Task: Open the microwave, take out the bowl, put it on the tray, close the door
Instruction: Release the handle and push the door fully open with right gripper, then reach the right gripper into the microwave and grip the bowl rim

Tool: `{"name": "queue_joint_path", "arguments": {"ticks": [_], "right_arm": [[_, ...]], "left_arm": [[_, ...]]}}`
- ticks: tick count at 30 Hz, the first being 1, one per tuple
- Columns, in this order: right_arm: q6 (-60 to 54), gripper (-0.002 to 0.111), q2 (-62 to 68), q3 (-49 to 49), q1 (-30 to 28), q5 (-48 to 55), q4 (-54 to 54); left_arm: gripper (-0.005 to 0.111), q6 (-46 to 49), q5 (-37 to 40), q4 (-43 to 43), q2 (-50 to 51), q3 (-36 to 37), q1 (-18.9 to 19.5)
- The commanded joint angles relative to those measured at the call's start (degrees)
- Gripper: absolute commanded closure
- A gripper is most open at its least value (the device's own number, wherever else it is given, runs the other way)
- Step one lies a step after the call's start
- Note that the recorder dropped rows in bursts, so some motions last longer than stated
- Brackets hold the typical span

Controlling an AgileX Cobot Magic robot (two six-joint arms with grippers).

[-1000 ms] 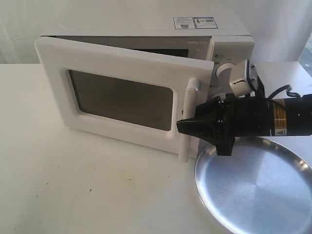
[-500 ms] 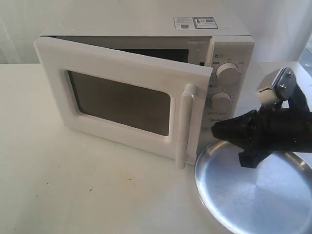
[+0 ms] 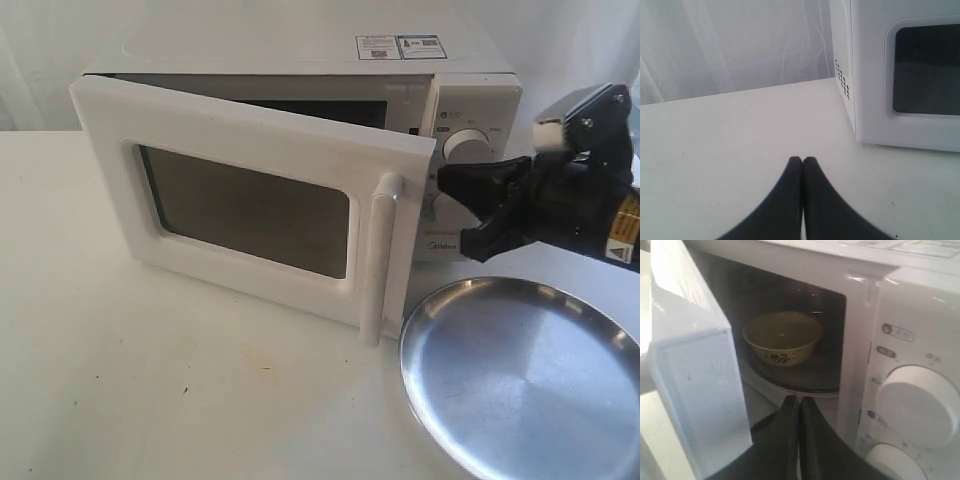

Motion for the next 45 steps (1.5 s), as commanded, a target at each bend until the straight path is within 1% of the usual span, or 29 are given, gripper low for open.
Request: {"name": "queue_joint_path", "arguments": {"ticks": [1, 3, 5, 7, 10, 15, 17, 19, 20, 21, 22, 23, 27, 31, 33, 35, 36, 37, 40, 45], "right_arm": [[-7.70, 0.108, 5.62, -1.32, 1.99, -4.71, 6.31], [-7.89, 0.108, 6.75, -1.32, 1.98, -8.40, 3.30], [-7.19, 0.108, 6.75, -1.32, 1.98, -14.88, -5.38], [-6.10, 0.108, 6.75, -1.32, 1.98, -19.23, -10.16], [-4.48, 0.108, 6.39, -1.32, 2.60, -19.23, -17.97], [-4.48, 0.108, 6.41, -1.20, 3.19, -19.23, -18.90], [-4.37, 0.108, 6.41, -1.20, 4.40, -19.23, -17.10], [-4.38, 0.108, 6.41, -1.20, 6.85, -15.60, -14.08], [-4.54, 0.108, 6.41, -1.20, 8.72, -12.65, -11.67], [-6.30, 0.108, 6.41, -1.20, 12.73, -8.21, -7.49], [-7.48, 0.108, 6.41, -1.20, 14.66, -7.14, -6.65], [-8.45, 0.108, 6.41, -1.43, 17.54, -7.11, -6.49], [-8.64, 0.108, 6.41, -1.71, 23.93, -7.77, -6.02], [-9.43, 0.108, 6.41, -1.71, 24.90, -5.94, -5.76], [-11.16, 0.108, 6.41, -1.71, 24.90, -3.41, -3.49], [-19.06, 0.108, 6.41, -2.37, 24.90, 5.83, 9.15], [-23.94, 0.108, 6.67, -3.38, 24.90, 9.96, 18.78], [-25.70, 0.108, 7.16, -4.27, 24.90, 11.04, 21.95], [-26.36, 0.108, 9.63, -7.33, 24.90, 10.97, 22.04], [-26.29, 0.108, 17.05, -12.68, 27.41, 10.53, 21.78]], "left_arm": [[0.107, 0.00, -0.21, -0.55, -0.12, -0.16, -0.23], [0.107, 0.00, -0.21, -0.55, -0.12, -0.16, -0.23], [0.107, 0.00, -0.21, -0.55, -0.12, -0.16, -0.23], [0.107, 0.00, -0.21, -0.55, -0.12, -0.16, -0.23], [0.107, 0.00, -0.21, -0.55, -0.12, -0.16, -0.23], [0.107, 0.00, -0.21, -0.55, -0.12, -0.16, -0.23], [0.107, 0.00, -0.21, -0.55, -0.12, -0.16, -0.23], [0.107, 0.00, -0.21, -0.55, -0.12, -0.16, -0.23], [0.107, 0.00, -0.21, -0.55, -0.12, -0.16, -0.23], [0.107, 0.00, -0.21, -0.55, -0.12, -0.16, -0.23], [0.107, 0.00, -0.21, -0.55, -0.12, -0.16, -0.23], [0.107, 0.00, -0.21, -0.55, -0.12, -0.16, -0.23], [0.107, 0.00, -0.21, -0.55, -0.12, -0.16, -0.23], [0.107, 0.00, -0.21, -0.55, -0.12, -0.16, -0.23], [0.107, 0.00, -0.21, -0.55, -0.12, -0.16, -0.23], [0.107, 0.00, -0.21, -0.55, -0.12, -0.16, -0.23], [0.107, 0.00, -0.21, -0.55, -0.12, -0.16, -0.23], [0.107, 0.00, -0.21, -0.55, -0.12, -0.16, -0.23], [0.107, 0.00, -0.21, -0.55, -0.12, -0.16, -0.23], [0.107, 0.00, -0.21, -0.55, -0.12, -0.16, -0.23]]}}
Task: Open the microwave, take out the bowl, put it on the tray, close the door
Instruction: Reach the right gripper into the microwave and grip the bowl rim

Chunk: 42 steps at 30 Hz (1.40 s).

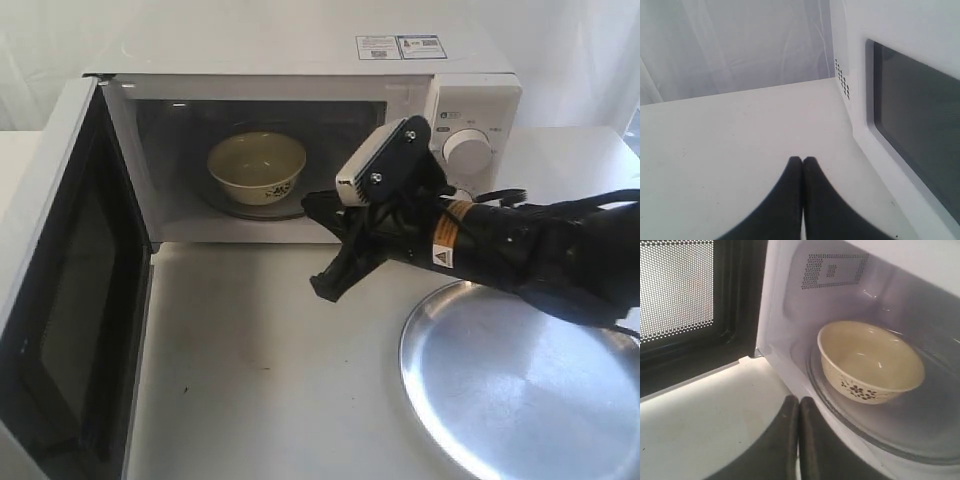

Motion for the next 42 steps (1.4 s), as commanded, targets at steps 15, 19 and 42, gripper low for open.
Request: {"name": "queue_joint_path", "arguments": {"ticks": [15, 19, 42], "right_arm": [[-4.35, 0.056, 14.36, -23.13, 6.23, 14.12, -4.48], [-4.35, 0.055, 16.12, -27.67, 6.23, 18.74, -4.48], [-2.67, 0.091, 29.42, -42.13, 6.23, 27.36, -5.83]], "left_arm": [[0.107, 0.00, -0.21, -0.55, -0.12, -0.16, -0.23], [0.107, 0.00, -0.21, -0.55, -0.12, -0.16, -0.23], [0.107, 0.00, -0.21, -0.55, -0.12, -0.16, -0.23]]}}
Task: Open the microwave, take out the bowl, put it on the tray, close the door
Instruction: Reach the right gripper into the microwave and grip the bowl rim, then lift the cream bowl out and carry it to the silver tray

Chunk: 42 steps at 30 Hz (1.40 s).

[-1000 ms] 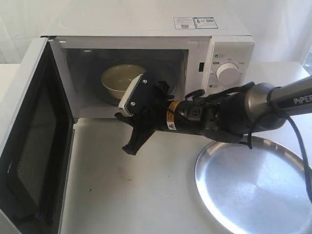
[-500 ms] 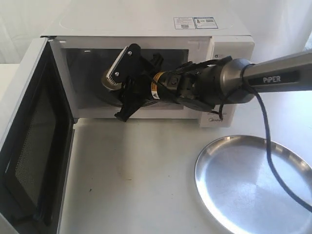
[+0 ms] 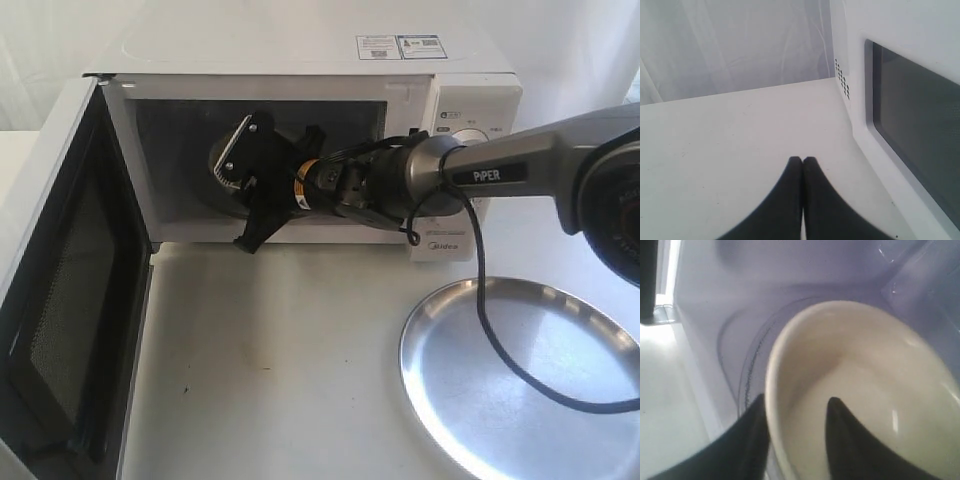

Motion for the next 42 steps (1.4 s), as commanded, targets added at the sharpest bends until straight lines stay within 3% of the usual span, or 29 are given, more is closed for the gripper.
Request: {"name": "queue_joint_path", "arguments": {"ticks": [1, 3, 15, 27, 31, 42], "right_arm": [[0.95, 0.098, 0.54, -0.32, 0.04, -0.08, 0.00], [1.62, 0.108, 0.54, -0.32, 0.04, -0.08, 0.11], [10.39, 0.108, -5.38, 5.68, 4.80, 2.13, 0.47], [19.23, 0.108, -27.72, 27.75, 9.08, 7.36, 0.43], [25.03, 0.108, -35.82, 34.88, 9.08, 14.56, 0.43], [27.97, 0.108, -52.33, 51.46, 9.08, 28.61, 0.78]], "left_arm": [[0.107, 0.00, -0.21, -0.55, -0.12, -0.16, -0.23], [0.107, 0.00, -0.21, -0.55, -0.12, -0.16, -0.23], [0.107, 0.00, -0.21, -0.55, -0.12, -0.16, -0.23], [0.107, 0.00, -0.21, -0.55, -0.12, -0.16, -0.23], [0.107, 0.00, -0.21, -0.55, -0.12, -0.16, -0.23], [0.107, 0.00, -0.21, -0.55, -0.12, -0.16, -0.23]]}}
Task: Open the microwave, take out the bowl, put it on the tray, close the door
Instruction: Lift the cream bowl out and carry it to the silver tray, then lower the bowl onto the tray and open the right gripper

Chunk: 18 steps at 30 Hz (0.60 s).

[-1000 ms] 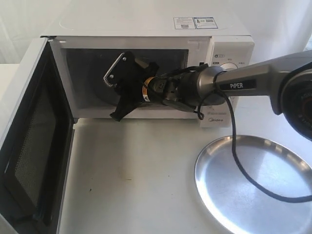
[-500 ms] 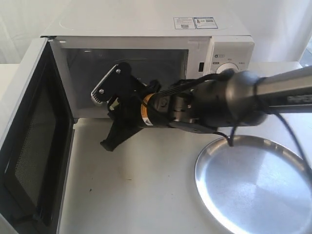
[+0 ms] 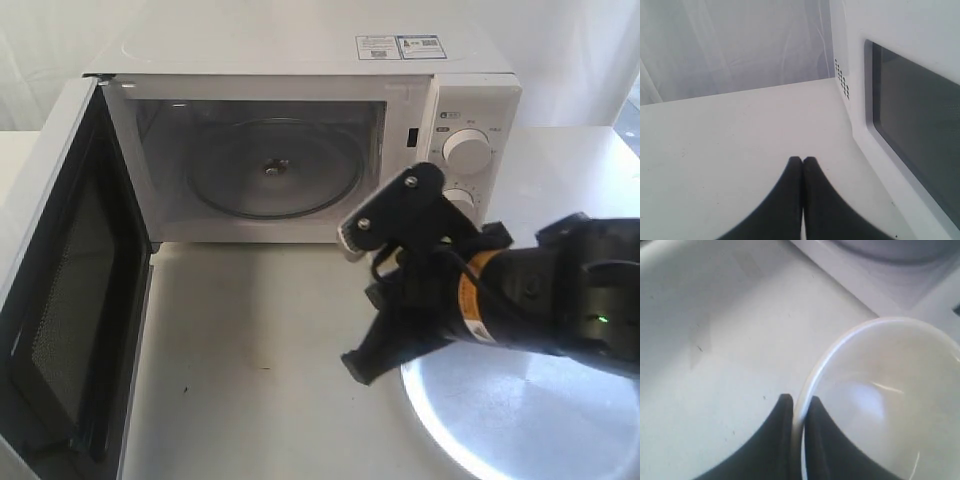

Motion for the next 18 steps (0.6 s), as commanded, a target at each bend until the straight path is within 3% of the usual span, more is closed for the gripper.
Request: {"name": "queue_joint_path", "arguments": {"ticks": [1, 18], "right_arm": [[2.46, 0.108, -4.55, 5.30, -0.02, 5.49, -0.55], [10.02, 0.108, -5.18, 12.64, -0.02, 13.61, -1.41]], "left_arm": [[0.107, 0.00, -0.21, -0.55, -0.12, -0.16, -0.23], [0.107, 0.00, -0.21, -0.55, -0.12, -0.16, -0.23]]}}
